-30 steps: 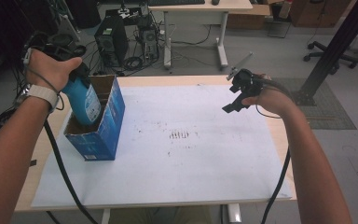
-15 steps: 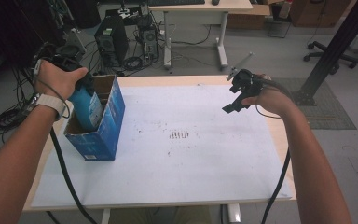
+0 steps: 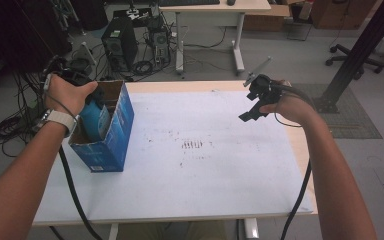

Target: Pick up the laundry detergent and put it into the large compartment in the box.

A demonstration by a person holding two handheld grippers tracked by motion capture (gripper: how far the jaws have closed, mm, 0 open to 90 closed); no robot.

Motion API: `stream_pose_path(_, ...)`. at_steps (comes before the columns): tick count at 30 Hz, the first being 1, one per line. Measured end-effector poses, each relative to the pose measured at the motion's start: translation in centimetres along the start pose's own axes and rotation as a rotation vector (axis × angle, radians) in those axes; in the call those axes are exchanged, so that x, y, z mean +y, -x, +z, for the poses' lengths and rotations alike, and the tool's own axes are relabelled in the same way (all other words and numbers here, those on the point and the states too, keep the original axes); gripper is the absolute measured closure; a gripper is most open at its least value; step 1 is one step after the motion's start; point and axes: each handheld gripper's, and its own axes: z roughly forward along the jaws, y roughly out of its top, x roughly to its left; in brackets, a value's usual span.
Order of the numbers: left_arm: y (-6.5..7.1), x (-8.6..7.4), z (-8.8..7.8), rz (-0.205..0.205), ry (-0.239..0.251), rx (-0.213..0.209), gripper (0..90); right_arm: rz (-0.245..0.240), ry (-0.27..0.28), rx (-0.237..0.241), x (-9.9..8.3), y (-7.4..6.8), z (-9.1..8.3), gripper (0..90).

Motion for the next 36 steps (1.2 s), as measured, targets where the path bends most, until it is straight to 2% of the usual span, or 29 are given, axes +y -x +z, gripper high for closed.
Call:
stream_pose_path(13, -0.1, -0.6, 2.3, -0.003, -0.008, 0.001, 37.7, 0.008, -0.004, -0.004, -0.3, 0.0, 0.0, 9.0)
stream_pose_path(36, 0.2, -1.1, 4.9, 0.024, -0.009, 0.004, 37.6, 0.014, -0.009, 0.001, -0.4, 0.1, 0.3, 9.0)
